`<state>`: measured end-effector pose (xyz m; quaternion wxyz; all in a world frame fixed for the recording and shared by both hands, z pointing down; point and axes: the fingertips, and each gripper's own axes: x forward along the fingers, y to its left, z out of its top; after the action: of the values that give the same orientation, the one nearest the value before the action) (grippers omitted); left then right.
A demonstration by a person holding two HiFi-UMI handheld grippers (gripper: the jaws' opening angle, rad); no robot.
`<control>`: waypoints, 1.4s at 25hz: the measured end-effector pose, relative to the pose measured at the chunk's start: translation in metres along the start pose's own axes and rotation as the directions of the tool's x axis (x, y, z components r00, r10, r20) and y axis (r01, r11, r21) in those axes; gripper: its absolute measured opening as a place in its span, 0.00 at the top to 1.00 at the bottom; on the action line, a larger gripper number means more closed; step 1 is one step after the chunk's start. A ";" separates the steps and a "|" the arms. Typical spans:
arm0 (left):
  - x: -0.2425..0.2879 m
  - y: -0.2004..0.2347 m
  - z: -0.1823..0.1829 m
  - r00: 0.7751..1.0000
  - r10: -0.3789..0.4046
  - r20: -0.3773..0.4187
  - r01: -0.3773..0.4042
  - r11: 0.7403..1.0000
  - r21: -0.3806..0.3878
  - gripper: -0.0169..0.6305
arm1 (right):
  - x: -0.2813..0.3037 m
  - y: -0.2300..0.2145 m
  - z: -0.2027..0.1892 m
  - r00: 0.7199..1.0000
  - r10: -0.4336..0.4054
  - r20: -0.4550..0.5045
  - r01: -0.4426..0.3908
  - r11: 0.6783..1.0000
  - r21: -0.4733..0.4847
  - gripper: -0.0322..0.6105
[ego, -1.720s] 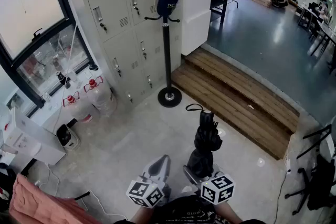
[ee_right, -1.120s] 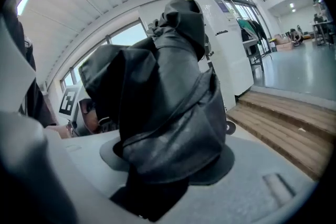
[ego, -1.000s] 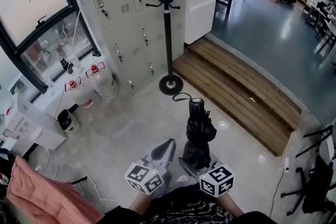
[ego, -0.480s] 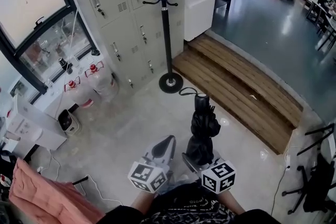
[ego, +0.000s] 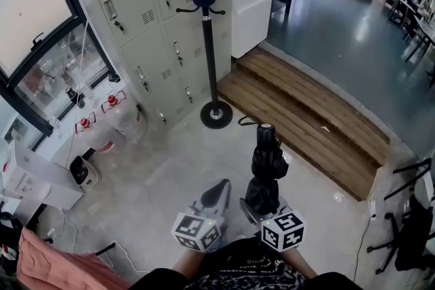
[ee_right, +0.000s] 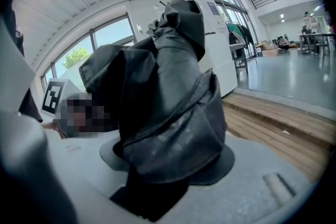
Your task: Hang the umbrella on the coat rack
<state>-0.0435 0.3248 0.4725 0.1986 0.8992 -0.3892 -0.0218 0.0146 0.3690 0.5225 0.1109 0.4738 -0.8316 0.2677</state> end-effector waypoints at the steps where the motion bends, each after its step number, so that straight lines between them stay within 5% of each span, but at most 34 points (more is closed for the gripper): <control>1: 0.005 0.006 0.002 1.000 -0.007 -0.007 0.007 1.000 0.001 0.96 | 0.006 -0.003 0.003 1.000 -0.012 -0.004 0.012 1.000 0.003 0.56; 16: 0.067 0.130 0.059 0.999 -0.036 -0.037 0.037 0.999 0.026 0.96 | 0.123 -0.023 0.060 0.997 -0.079 -0.009 0.079 0.990 0.118 0.56; 22: 0.087 0.153 0.079 0.994 -0.100 -0.036 0.101 0.994 0.041 0.96 | 0.156 -0.025 0.080 0.994 -0.113 0.010 0.111 0.986 0.126 0.56; 35: 0.098 0.181 0.090 0.993 -0.112 -0.047 0.113 0.994 0.011 0.96 | 0.190 -0.017 0.103 0.996 -0.086 0.024 0.082 0.987 0.135 0.56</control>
<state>-0.1174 0.1127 0.4684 0.1999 0.9213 -0.3335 -0.0096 -0.0643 0.1668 0.5258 0.0775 0.5186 -0.7927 0.3110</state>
